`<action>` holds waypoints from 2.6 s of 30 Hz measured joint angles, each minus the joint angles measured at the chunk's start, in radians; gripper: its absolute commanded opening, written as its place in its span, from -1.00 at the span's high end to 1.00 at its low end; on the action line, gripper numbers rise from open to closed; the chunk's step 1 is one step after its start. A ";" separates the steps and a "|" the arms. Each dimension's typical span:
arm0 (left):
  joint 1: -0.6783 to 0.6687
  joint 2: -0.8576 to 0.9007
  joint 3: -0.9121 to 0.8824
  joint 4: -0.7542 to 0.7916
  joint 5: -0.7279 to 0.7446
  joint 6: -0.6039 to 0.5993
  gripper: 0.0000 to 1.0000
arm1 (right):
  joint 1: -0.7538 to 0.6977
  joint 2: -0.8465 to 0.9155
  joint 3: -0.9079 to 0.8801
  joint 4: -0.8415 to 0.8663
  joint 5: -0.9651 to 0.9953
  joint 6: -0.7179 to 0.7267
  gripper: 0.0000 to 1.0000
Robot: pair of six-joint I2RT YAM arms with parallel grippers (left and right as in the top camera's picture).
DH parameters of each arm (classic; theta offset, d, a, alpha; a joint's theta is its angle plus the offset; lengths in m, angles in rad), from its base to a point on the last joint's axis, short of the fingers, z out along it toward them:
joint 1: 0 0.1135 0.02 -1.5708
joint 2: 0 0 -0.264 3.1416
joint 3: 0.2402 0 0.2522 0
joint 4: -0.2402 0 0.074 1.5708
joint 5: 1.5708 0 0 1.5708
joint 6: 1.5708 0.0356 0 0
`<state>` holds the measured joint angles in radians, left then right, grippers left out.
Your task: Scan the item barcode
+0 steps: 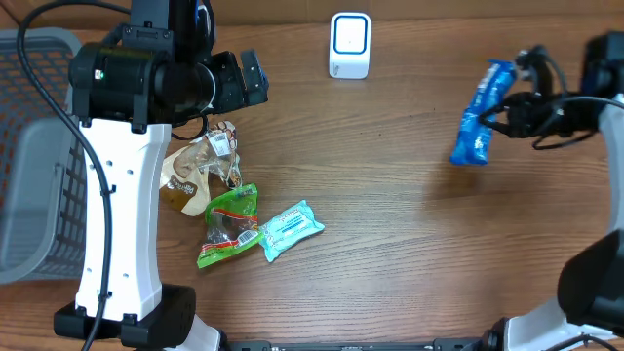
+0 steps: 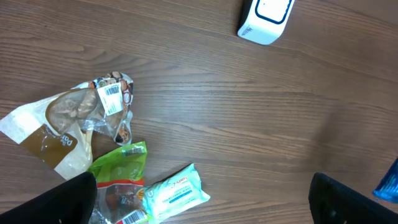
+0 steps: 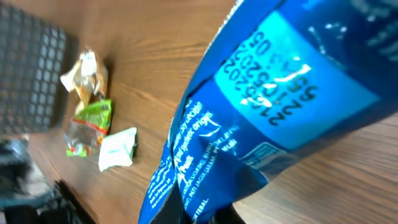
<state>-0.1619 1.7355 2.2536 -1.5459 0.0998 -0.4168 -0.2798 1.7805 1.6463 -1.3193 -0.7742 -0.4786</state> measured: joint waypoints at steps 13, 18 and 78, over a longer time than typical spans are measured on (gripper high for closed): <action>0.000 0.000 0.000 0.000 0.000 0.000 -1.00 | -0.235 0.179 -0.237 0.279 0.014 0.298 0.60; 0.000 0.000 0.000 0.000 0.000 0.000 -0.99 | -0.289 0.179 -0.240 0.275 0.026 0.372 -0.04; 0.000 0.000 0.000 0.000 0.000 0.000 -0.99 | 0.891 0.375 -0.222 0.396 0.049 0.962 0.92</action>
<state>-0.1619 1.7355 2.2536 -1.5459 0.0998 -0.4164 0.6113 2.1551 1.4246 -0.9230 -0.7250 0.4835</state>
